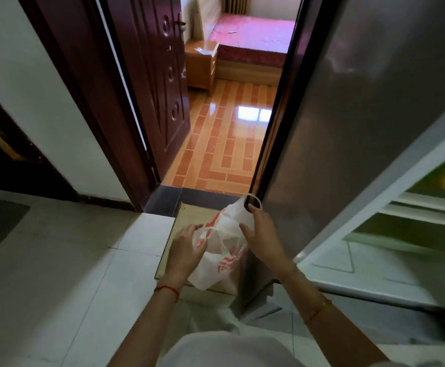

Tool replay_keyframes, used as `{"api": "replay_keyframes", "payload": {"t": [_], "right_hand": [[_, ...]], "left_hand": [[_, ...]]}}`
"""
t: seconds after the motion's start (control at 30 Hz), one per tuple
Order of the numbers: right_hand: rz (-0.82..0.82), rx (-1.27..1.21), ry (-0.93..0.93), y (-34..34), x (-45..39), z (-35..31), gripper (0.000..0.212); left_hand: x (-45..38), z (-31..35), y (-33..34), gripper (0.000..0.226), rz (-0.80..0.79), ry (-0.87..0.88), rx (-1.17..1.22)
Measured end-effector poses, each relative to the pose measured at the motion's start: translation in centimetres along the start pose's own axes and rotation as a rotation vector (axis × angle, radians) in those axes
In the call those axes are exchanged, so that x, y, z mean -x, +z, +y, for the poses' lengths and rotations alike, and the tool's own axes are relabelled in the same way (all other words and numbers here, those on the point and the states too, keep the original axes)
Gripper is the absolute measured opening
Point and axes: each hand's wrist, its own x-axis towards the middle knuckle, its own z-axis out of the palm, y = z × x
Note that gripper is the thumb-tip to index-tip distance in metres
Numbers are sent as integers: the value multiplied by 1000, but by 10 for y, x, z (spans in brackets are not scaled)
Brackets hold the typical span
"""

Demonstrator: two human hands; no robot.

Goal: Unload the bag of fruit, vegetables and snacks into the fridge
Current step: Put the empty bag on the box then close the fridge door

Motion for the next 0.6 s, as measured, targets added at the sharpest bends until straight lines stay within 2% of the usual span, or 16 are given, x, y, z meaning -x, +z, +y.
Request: {"api": "replay_keyframes", "payload": {"t": [0.23, 0.33, 0.6], "right_hand": [[173, 117, -48, -39, 87, -14, 43], [251, 165, -25, -53, 128, -21, 45], [314, 188, 93, -63, 214, -7, 48]], "left_hand": [[49, 9, -35, 43, -15, 261, -144], [68, 11, -44, 40, -21, 339, -147], [104, 21, -57, 38, -57, 482, -175]]}}
